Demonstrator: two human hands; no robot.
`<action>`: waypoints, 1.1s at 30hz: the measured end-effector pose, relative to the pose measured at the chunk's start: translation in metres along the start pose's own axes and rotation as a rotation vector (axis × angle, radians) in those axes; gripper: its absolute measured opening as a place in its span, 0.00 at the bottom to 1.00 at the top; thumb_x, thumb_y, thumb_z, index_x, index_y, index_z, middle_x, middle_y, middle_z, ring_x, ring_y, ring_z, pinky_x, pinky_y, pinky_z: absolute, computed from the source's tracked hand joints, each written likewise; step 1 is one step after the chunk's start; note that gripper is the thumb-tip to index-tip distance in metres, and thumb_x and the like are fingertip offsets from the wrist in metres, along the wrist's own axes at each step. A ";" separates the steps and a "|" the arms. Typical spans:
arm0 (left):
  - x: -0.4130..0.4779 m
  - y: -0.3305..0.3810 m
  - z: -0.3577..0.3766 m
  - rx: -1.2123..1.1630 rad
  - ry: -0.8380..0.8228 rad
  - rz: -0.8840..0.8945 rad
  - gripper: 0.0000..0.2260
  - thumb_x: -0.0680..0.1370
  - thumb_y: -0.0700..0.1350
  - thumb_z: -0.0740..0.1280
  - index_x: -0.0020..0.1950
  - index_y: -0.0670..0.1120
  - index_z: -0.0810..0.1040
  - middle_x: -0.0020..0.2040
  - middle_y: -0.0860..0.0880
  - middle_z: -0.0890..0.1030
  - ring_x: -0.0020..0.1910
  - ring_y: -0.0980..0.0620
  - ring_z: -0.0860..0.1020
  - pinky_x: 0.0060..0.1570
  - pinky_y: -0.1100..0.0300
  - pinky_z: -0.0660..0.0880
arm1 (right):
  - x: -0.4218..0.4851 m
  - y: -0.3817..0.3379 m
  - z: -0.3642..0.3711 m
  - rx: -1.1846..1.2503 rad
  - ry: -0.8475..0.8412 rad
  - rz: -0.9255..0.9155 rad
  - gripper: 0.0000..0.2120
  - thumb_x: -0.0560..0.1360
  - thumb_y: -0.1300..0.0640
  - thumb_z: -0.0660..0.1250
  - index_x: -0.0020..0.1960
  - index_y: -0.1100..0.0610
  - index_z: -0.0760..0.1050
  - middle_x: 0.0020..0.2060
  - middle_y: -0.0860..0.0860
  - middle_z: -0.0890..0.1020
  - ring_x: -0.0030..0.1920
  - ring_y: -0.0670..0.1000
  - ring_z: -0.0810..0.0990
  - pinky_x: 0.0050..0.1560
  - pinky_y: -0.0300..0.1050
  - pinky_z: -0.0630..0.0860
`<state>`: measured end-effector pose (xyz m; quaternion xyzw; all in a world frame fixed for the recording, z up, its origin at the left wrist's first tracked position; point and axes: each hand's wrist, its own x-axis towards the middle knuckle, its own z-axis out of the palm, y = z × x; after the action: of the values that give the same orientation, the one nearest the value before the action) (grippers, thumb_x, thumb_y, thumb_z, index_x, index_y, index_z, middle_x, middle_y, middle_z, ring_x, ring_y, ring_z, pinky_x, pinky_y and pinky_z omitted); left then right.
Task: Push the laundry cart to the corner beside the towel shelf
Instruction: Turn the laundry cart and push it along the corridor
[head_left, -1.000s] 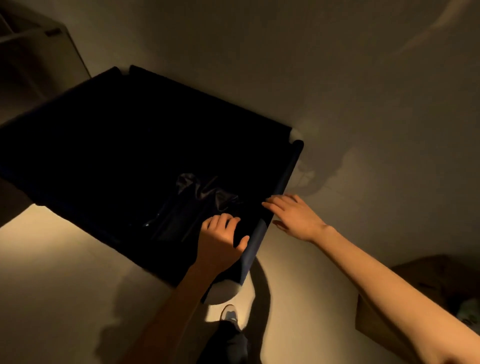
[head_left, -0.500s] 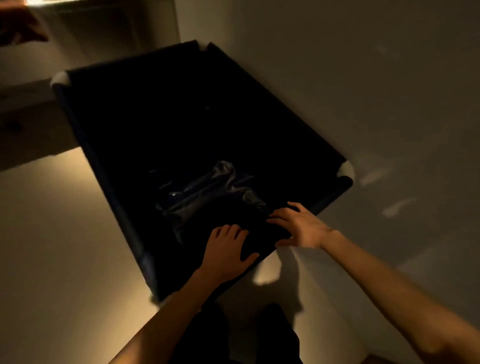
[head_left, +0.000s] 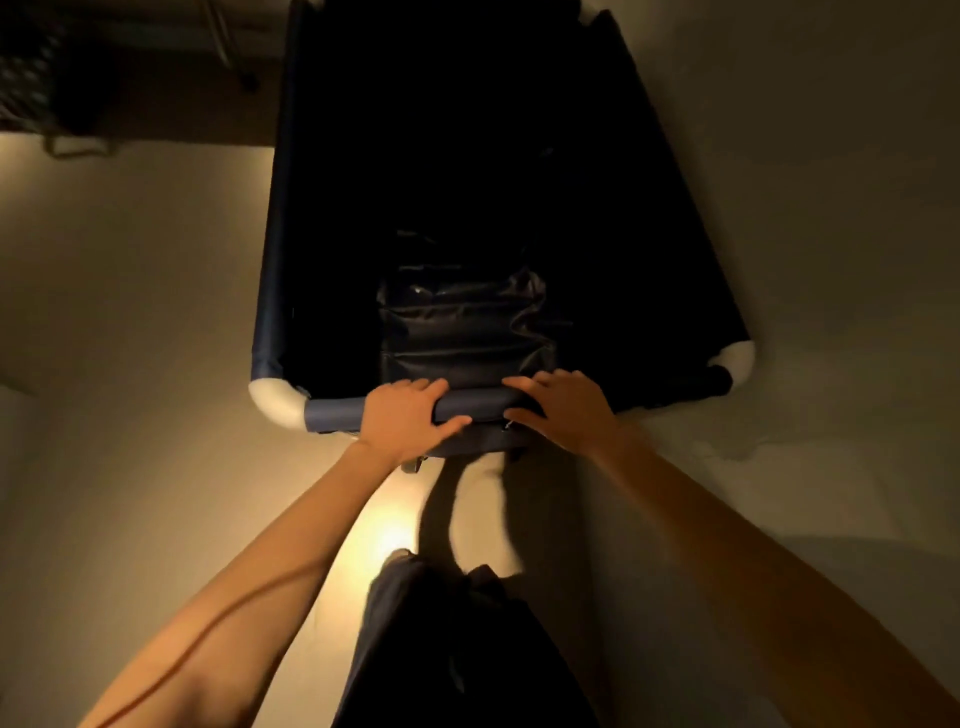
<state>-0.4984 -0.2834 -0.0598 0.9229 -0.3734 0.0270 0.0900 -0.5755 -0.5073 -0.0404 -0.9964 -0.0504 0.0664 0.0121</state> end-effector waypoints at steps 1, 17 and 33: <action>-0.003 -0.001 0.001 0.004 0.016 -0.001 0.29 0.70 0.69 0.51 0.48 0.48 0.79 0.37 0.47 0.82 0.34 0.46 0.80 0.29 0.59 0.70 | 0.000 -0.002 0.002 -0.005 0.040 -0.017 0.37 0.70 0.30 0.39 0.69 0.47 0.68 0.54 0.52 0.80 0.52 0.56 0.78 0.50 0.47 0.71; -0.100 -0.008 0.005 0.011 0.127 0.008 0.34 0.73 0.72 0.45 0.46 0.48 0.80 0.31 0.50 0.79 0.28 0.51 0.76 0.27 0.63 0.70 | -0.060 -0.064 0.027 -0.080 0.133 -0.070 0.30 0.71 0.30 0.56 0.55 0.54 0.76 0.38 0.51 0.83 0.36 0.54 0.83 0.36 0.41 0.63; -0.094 0.017 0.015 0.056 0.129 -0.073 0.34 0.72 0.72 0.47 0.46 0.48 0.80 0.30 0.49 0.79 0.28 0.50 0.77 0.29 0.62 0.72 | -0.064 -0.041 0.034 -0.122 0.266 -0.098 0.30 0.69 0.31 0.51 0.47 0.52 0.80 0.27 0.46 0.80 0.24 0.47 0.79 0.30 0.34 0.63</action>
<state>-0.5780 -0.2335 -0.0833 0.9344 -0.3320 0.0937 0.0892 -0.6471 -0.4728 -0.0645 -0.9917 -0.1007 -0.0700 -0.0385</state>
